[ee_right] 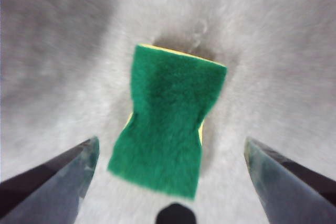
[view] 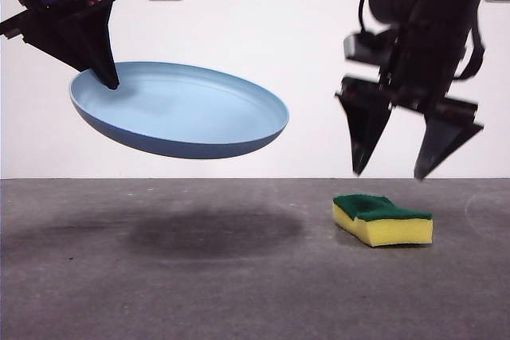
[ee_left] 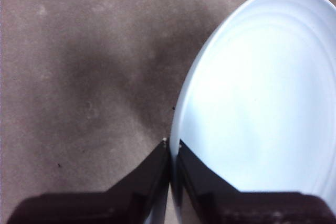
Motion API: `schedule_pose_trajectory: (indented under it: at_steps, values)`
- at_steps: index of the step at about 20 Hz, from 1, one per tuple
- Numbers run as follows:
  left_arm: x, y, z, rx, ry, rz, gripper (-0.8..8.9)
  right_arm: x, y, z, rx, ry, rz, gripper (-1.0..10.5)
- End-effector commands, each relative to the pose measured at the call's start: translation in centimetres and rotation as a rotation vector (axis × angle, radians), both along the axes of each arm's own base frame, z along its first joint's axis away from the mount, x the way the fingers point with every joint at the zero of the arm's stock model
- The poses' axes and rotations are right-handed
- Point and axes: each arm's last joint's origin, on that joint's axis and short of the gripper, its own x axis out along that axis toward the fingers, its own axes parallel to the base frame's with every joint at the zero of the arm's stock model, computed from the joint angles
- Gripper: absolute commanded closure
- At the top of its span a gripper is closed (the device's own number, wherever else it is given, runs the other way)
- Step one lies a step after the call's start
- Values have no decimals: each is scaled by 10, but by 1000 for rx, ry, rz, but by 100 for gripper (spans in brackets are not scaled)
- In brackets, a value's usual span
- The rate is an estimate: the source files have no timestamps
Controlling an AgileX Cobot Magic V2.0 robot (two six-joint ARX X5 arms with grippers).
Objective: Pick up the plate,pick up the cloth,clean the plate with the cloth
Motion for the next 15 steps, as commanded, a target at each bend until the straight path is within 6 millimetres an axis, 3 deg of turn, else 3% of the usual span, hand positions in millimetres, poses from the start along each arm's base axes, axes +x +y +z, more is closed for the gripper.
schedule_pose_trajectory:
  at_steps: [1, 9, 12, 15]
  values:
    - [0, -1, -3, 7, 3, -10, 821, 6, 5, -15, -14, 21, 16, 483]
    - [0, -1, -3, 7, 3, -10, 821, 17, 12, -45, -28, 56, 22, 484]
    - [0, -1, -3, 7, 2, -11, 821, 17, 12, -46, -29, 59, 22, 623]
    - [0, -1, -3, 6, 0, -11, 821, 19, 12, -56, -41, 92, 22, 650]
